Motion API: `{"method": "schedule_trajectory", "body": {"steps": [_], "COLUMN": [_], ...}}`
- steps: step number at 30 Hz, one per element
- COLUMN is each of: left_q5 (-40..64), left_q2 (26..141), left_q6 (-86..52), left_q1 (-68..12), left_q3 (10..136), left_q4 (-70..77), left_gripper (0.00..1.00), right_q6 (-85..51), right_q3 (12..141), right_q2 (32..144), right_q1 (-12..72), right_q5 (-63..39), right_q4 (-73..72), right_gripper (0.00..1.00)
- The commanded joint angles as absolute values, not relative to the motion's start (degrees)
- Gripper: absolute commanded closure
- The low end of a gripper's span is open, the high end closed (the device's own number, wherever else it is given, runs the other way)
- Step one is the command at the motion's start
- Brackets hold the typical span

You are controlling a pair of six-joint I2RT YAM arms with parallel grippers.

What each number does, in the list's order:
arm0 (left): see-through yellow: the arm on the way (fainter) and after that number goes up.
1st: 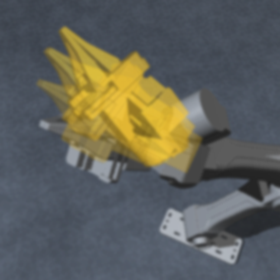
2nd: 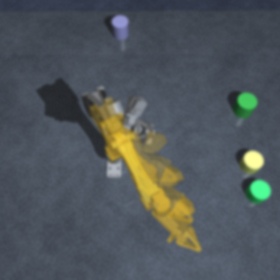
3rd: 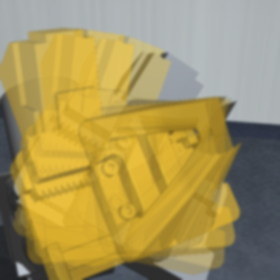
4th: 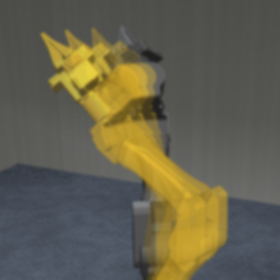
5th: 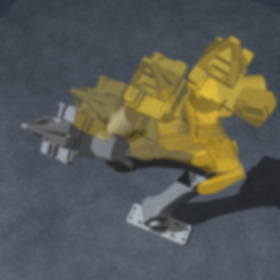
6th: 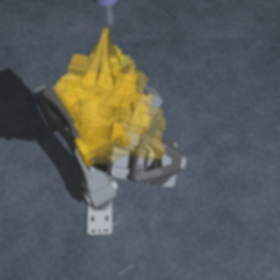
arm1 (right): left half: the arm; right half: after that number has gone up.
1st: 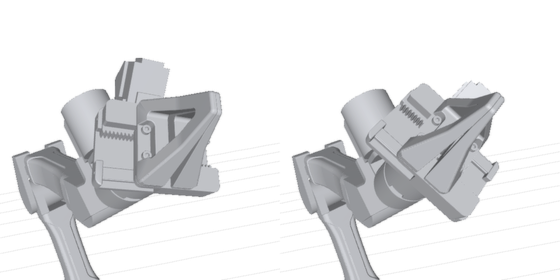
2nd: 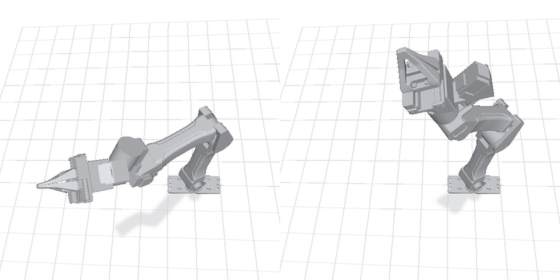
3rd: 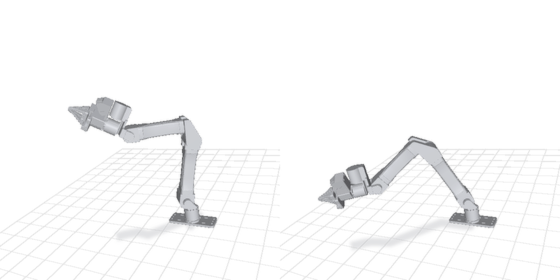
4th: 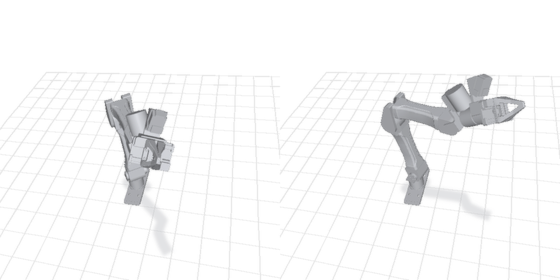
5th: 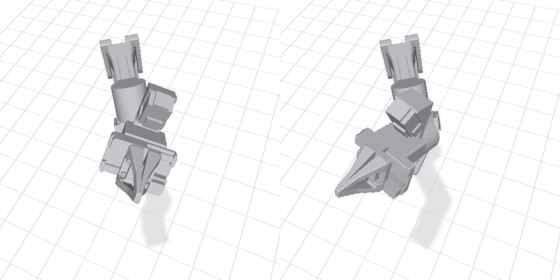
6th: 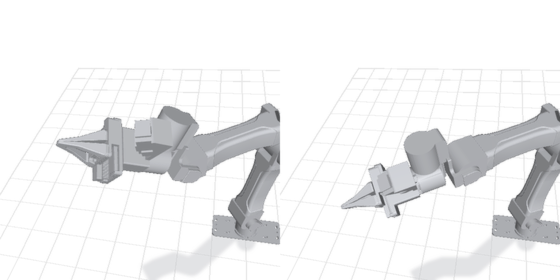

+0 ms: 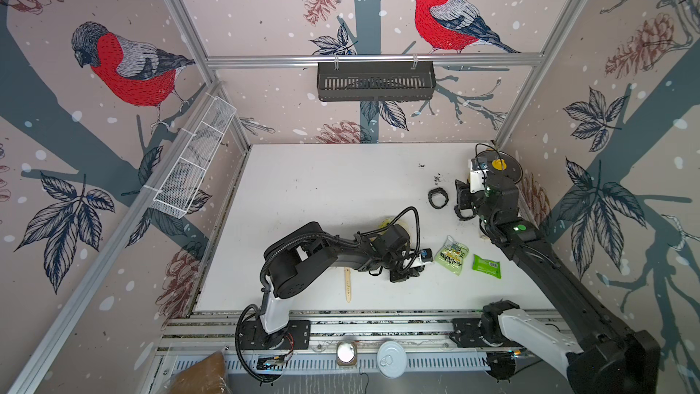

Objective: Wipe the watch dial
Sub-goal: Pick up the watch at the center of the board, then pick up the cleaning item at the center of the board.

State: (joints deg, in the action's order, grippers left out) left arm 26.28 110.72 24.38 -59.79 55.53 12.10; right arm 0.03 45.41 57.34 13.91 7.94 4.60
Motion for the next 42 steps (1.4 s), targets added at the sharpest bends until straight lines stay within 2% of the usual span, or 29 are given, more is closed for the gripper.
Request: {"method": "schedule_trajectory", "body": {"steps": [1,4,9,16,21,25,26,27,36,40,42], "left_q5": [26.2,26.4,26.5,22.3,20.0,17.5,16.2,15.3,9.2,7.3,6.5], "left_q2": [108.8,104.2,90.3,70.6,63.8,59.1,58.3,57.7,57.3,56.1,56.1], "left_q6": [24.7,24.3,25.1,25.3,24.6,22.9,22.9,23.1,22.1,22.2,21.9], "left_q1": [-59.9,-59.9,-59.9,-59.4,-56.5,-54.3,-54.0,-53.4,-52.4,-52.3,-52.3], "left_q3": [54.7,52.7,44.7,26.8,16.0,12.9,12.5,12.2,12.9,11.8,11.4], "left_q4": [13.0,14.3,20.4,35.2,48.3,49.1,48.4,47.8,44.1,44.7,45.7], "left_gripper": [1.0,1.0,1.0,1.0,1.0,1.0,1.0,1.0,1.0,1.0,1.0], "right_q6": [-0.3,-1.5,-5.1,-11.1,-13.6,-20.3,-21.8,-23.0,-30.0,-32.3,-33.4], "right_q3": [45.0,44.7,42.6,41.4,40.4,41.8,41.8,41.7,41.6,38.7,37.8], "right_q2": [56.3,55.3,54.1,59.3,67.4,75.0,76.4,77.6,87.2,89.2,89.9], "right_q1": [14.0,14.0,15.3,26.9,34.5,38.8,39.7,40.8,46.3,48.8,49.8], "right_q5": [6.9,4.9,0.1,-2.2,0.1,3.3,3.0,2.9,9.2,8.7,8.4], "right_q4": [1.9,1.9,0.6,-1.4,-4.2,-0.6,-0.7,-1.3,-2.9,-6.3,-8.3], "right_gripper": [0.45,0.45,0.45,0.47,0.36,0.26,0.18,0.0,0.0,0.07,0.14]}}
